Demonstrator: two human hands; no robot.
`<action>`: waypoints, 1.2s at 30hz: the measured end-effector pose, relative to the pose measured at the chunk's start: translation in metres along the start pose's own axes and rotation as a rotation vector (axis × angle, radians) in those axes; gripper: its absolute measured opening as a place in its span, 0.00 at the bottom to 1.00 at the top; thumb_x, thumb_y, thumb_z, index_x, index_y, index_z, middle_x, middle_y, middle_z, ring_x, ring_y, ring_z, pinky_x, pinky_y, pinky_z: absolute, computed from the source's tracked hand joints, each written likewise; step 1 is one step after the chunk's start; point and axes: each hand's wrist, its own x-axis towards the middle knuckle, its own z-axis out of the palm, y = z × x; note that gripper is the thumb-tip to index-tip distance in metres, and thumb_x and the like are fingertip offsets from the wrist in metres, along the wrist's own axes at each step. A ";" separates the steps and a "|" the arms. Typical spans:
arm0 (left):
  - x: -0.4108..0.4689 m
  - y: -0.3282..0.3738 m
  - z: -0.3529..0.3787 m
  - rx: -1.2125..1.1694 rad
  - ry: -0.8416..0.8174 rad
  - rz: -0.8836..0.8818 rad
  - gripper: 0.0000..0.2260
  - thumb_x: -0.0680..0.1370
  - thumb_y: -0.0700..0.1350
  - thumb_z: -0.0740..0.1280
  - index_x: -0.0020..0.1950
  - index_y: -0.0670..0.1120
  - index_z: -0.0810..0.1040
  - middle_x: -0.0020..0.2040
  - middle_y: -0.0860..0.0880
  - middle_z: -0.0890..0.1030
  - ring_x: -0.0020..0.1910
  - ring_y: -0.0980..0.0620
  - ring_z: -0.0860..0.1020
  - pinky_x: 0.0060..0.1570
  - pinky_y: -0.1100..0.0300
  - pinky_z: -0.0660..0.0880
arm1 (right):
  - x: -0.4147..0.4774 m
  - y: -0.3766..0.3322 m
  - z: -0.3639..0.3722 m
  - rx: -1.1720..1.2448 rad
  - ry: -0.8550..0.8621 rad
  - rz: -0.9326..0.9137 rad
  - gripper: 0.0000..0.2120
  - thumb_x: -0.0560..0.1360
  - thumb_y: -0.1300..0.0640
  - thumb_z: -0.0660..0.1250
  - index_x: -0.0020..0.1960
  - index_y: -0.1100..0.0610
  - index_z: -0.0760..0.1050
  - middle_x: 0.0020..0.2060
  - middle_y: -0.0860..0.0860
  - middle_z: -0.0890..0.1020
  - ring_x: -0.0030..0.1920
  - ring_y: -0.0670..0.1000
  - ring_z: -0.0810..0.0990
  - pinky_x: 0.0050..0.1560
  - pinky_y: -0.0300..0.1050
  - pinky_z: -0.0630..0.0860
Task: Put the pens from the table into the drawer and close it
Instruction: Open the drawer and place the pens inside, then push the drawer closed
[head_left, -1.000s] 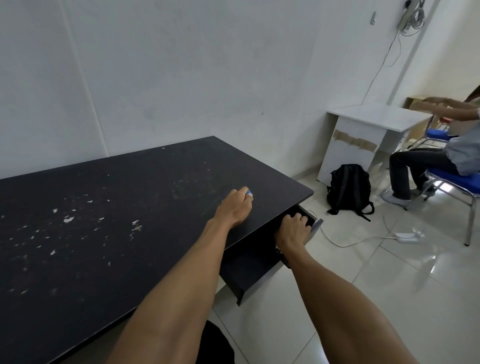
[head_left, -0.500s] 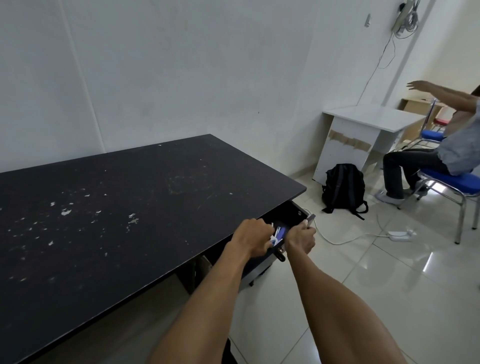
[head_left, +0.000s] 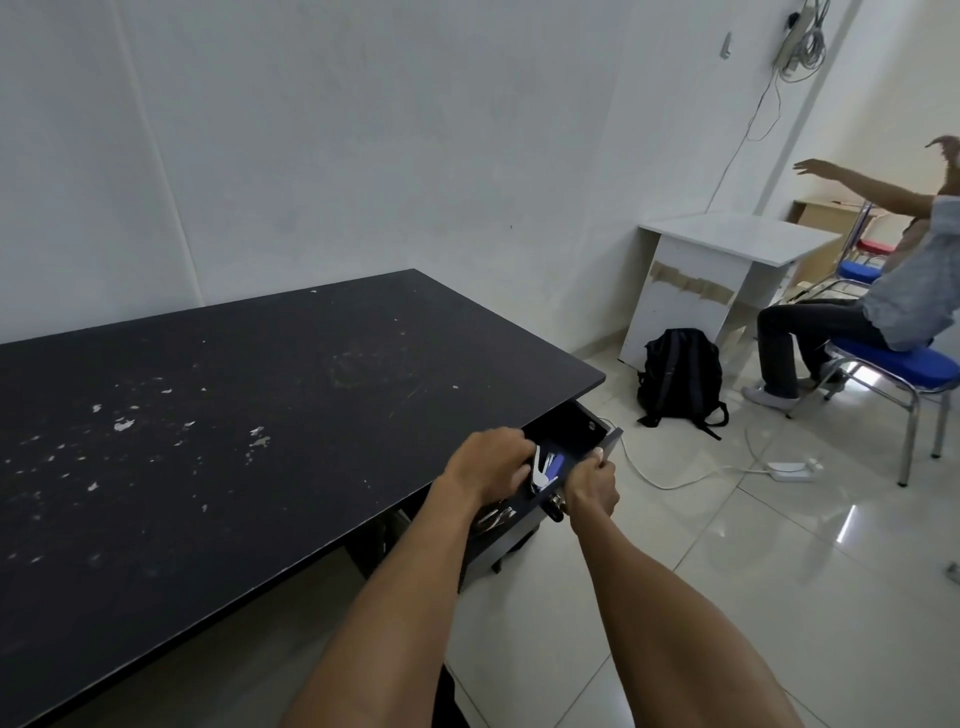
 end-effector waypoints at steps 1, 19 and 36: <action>0.000 -0.005 -0.003 -0.028 0.094 0.007 0.11 0.80 0.45 0.61 0.55 0.42 0.80 0.55 0.45 0.80 0.51 0.43 0.80 0.45 0.50 0.78 | -0.001 0.001 0.000 0.001 -0.012 0.007 0.26 0.83 0.45 0.46 0.70 0.60 0.68 0.65 0.64 0.76 0.64 0.65 0.74 0.63 0.55 0.69; -0.039 -0.107 -0.020 -0.027 -0.166 -0.585 0.32 0.78 0.69 0.45 0.80 0.60 0.51 0.82 0.46 0.48 0.80 0.43 0.44 0.74 0.35 0.41 | -0.020 0.002 0.000 0.253 -0.120 0.221 0.24 0.82 0.42 0.49 0.71 0.51 0.70 0.64 0.61 0.74 0.60 0.68 0.76 0.45 0.69 0.81; -0.039 -0.111 -0.022 0.014 -0.185 -0.575 0.32 0.77 0.70 0.43 0.80 0.62 0.47 0.82 0.47 0.46 0.80 0.44 0.44 0.74 0.37 0.43 | -0.021 -0.003 0.034 0.556 -0.256 0.211 0.18 0.79 0.59 0.67 0.68 0.54 0.76 0.64 0.58 0.80 0.62 0.63 0.79 0.54 0.61 0.82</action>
